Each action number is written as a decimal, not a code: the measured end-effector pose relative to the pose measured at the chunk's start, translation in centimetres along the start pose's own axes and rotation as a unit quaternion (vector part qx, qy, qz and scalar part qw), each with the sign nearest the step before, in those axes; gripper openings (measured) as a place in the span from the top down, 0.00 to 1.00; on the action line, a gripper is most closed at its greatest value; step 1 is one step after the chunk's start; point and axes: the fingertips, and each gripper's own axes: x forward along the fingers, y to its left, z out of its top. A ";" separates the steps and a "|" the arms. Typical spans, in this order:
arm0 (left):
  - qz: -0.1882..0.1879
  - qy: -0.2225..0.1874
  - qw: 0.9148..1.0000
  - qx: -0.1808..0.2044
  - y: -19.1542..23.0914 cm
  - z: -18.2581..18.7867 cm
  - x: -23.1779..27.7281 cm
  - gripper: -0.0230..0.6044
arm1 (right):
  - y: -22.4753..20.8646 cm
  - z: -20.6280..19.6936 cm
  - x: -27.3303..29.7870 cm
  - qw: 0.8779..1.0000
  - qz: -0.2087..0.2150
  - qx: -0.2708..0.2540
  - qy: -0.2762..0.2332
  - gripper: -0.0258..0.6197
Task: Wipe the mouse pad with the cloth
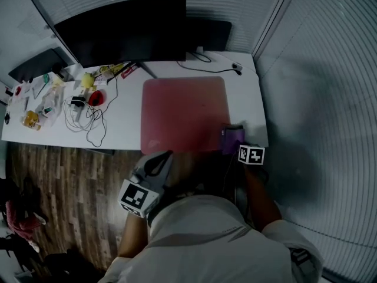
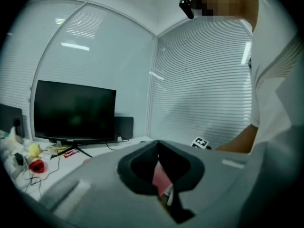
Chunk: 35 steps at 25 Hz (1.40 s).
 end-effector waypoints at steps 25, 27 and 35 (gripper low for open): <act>0.053 -0.087 0.993 0.052 10.3 10.0 -5.4 0.96 | 25.1 21.2 -21.1 0.902 0.146 -0.166 -0.370 0.90; 0.061 -0.096 0.992 0.057 12.0 10.6 -6.3 0.96 | 26.5 21.8 -21.8 0.897 0.138 -0.172 -0.383 0.90; 0.055 -0.109 0.991 0.056 14.8 10.9 -7.4 0.96 | 28.9 22.3 -21.8 0.897 0.111 -0.187 -0.385 0.90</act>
